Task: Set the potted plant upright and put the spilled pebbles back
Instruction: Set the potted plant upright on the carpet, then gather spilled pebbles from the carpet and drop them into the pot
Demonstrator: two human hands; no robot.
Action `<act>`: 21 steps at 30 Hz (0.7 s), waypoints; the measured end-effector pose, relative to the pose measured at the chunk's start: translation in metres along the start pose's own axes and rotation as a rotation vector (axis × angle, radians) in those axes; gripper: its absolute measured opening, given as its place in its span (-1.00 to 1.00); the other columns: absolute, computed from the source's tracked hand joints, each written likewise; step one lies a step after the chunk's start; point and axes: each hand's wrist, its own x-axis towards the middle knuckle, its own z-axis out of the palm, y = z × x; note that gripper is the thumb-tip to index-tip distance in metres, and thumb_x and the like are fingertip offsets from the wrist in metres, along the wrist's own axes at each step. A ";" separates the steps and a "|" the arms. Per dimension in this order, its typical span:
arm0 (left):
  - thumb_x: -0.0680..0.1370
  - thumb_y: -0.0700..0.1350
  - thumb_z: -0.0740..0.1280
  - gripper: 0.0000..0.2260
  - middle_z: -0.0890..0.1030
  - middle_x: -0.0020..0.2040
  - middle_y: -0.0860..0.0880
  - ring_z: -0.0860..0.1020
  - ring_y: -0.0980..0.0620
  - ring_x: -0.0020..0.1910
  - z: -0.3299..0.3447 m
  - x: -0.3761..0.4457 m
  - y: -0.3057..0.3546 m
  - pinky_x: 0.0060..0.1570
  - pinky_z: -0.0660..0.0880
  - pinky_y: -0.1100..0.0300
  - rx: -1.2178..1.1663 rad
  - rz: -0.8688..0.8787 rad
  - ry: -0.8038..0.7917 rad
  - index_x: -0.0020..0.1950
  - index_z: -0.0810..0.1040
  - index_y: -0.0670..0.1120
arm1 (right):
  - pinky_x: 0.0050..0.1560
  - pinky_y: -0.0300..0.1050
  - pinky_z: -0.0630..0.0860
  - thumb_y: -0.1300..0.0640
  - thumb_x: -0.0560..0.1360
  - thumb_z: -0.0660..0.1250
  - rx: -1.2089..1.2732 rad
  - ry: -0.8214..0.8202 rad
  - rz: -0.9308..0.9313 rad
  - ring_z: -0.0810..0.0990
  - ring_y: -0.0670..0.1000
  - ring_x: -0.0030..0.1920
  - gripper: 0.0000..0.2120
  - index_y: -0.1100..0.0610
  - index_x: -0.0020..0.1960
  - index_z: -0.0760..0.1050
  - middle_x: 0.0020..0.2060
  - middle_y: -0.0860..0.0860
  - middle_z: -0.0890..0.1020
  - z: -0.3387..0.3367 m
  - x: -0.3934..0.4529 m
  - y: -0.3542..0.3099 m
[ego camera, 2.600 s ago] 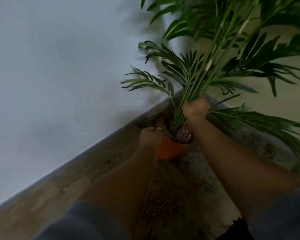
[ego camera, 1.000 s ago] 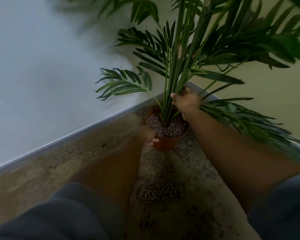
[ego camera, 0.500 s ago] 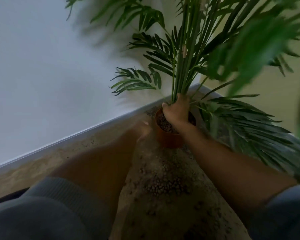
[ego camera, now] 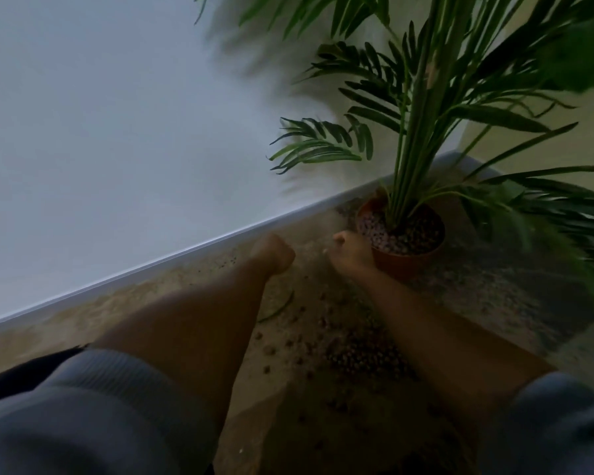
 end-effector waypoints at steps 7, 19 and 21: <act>0.52 -0.21 0.30 -0.84 0.61 0.12 -0.16 0.58 -0.14 0.10 0.015 0.034 -0.032 0.11 0.54 0.00 -0.019 -0.043 -0.049 0.07 0.60 -0.13 | 0.08 -0.13 0.47 0.09 0.53 0.32 0.012 -0.206 0.003 0.53 0.11 0.19 -0.69 0.11 0.26 0.51 0.22 0.09 0.57 0.048 0.020 0.020; 0.51 -0.12 0.40 -0.56 0.54 0.24 -0.08 0.53 0.01 0.02 0.052 0.095 -0.078 -0.14 0.52 0.18 0.093 -0.088 -0.085 0.38 0.43 0.00 | 0.42 0.01 0.29 0.12 0.58 0.23 -0.185 -0.294 -0.131 0.29 0.15 0.45 -0.53 0.13 0.47 0.31 0.46 0.12 0.31 0.141 0.067 0.042; 0.53 -0.11 0.38 -0.54 0.53 0.26 -0.07 0.55 -0.01 0.09 0.056 0.104 -0.083 -0.15 0.50 0.19 0.099 -0.081 -0.047 0.42 0.39 0.00 | 0.38 0.04 0.36 0.12 0.58 0.23 -0.226 -0.291 -0.158 0.35 0.15 0.37 -0.57 0.15 0.43 0.35 0.41 0.10 0.32 0.148 0.073 0.041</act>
